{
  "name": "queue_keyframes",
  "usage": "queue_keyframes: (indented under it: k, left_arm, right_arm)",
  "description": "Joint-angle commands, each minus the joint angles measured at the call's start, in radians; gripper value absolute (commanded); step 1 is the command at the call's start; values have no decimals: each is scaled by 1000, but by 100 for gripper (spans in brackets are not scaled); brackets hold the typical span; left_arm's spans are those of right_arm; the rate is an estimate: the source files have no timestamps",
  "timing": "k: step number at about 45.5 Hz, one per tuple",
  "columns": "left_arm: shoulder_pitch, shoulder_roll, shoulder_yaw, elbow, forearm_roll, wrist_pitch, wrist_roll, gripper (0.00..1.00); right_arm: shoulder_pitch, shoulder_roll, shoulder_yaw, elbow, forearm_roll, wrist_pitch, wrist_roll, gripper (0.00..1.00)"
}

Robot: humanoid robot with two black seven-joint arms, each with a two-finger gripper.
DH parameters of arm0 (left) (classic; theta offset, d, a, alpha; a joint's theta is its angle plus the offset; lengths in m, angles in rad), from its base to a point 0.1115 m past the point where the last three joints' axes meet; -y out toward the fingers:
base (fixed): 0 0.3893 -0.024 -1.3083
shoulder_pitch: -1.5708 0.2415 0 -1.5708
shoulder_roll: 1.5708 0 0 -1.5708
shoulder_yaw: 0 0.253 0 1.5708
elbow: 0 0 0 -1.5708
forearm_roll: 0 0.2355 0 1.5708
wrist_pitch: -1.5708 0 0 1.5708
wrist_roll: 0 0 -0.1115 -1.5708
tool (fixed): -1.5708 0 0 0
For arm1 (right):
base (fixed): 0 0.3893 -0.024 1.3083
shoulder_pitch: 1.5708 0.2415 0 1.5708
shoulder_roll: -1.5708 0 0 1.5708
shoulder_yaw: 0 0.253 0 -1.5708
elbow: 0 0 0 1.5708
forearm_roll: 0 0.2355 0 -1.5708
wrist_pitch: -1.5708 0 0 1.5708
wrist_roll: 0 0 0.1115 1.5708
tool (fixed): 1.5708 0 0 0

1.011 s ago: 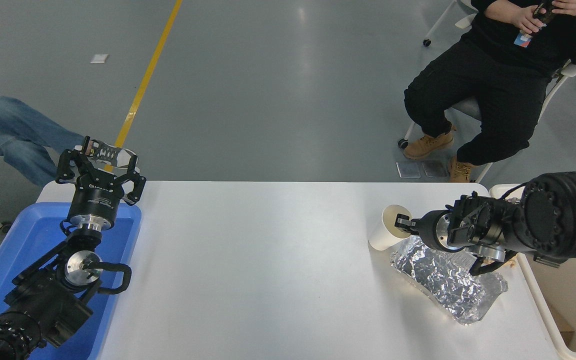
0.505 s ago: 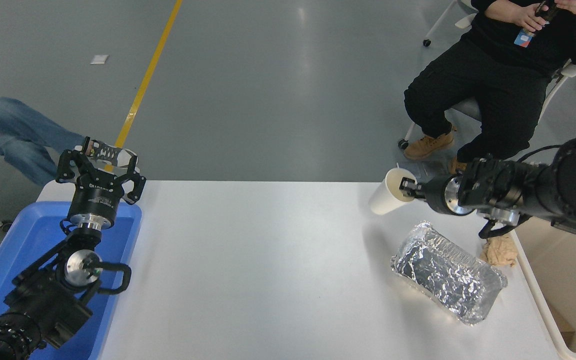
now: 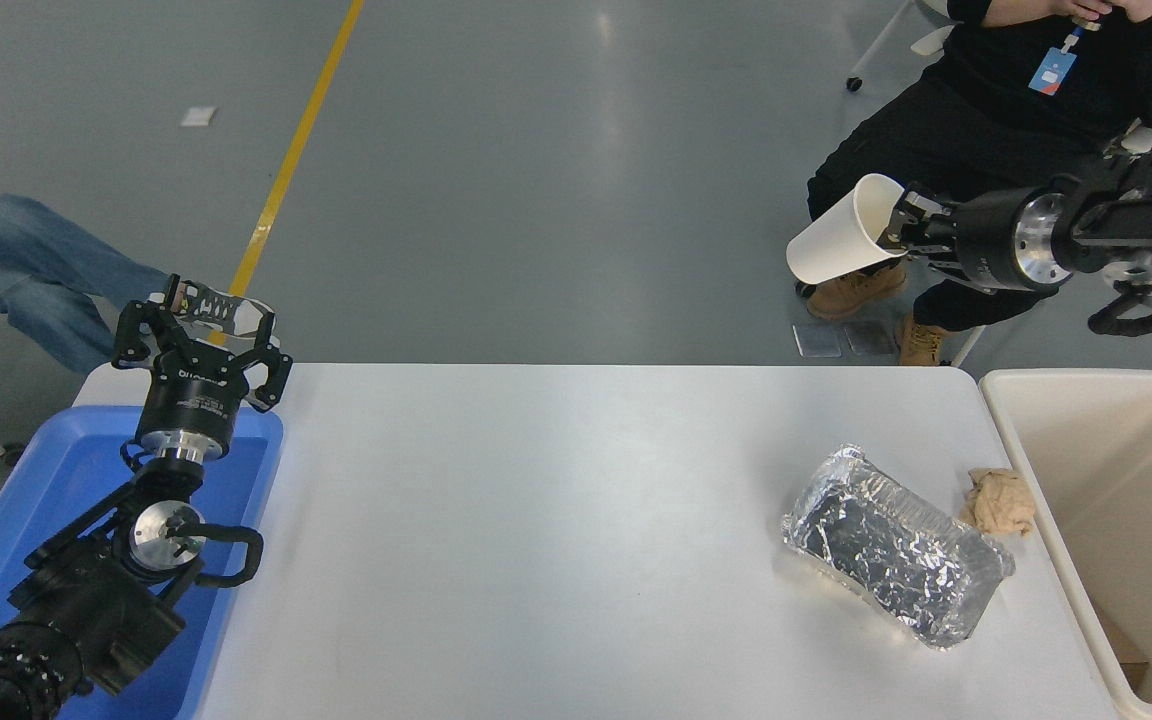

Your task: Pick up paper cup place in dustbin

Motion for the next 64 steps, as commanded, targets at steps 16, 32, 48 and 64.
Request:
queue_keyframes:
  k: [16,32,48,64]
  left_arm:
    - [0,0,0,0,0,-1,0,99]
    - [0,0,0,0,0,-1,0,99]
    - [0,0,0,0,0,-1,0,99]
    - [0,0,0,0,0,-1,0,99]
  right_arm:
    - [-196,-89,77,-218,158,-65,-2,0]
    - [-538,-123,105,-495,349,-226,-24,0]
    - [-807,-123,108,-553,511,-364,-205,0]
    - [-986,-117,197,-553,568,-422,-217,0]
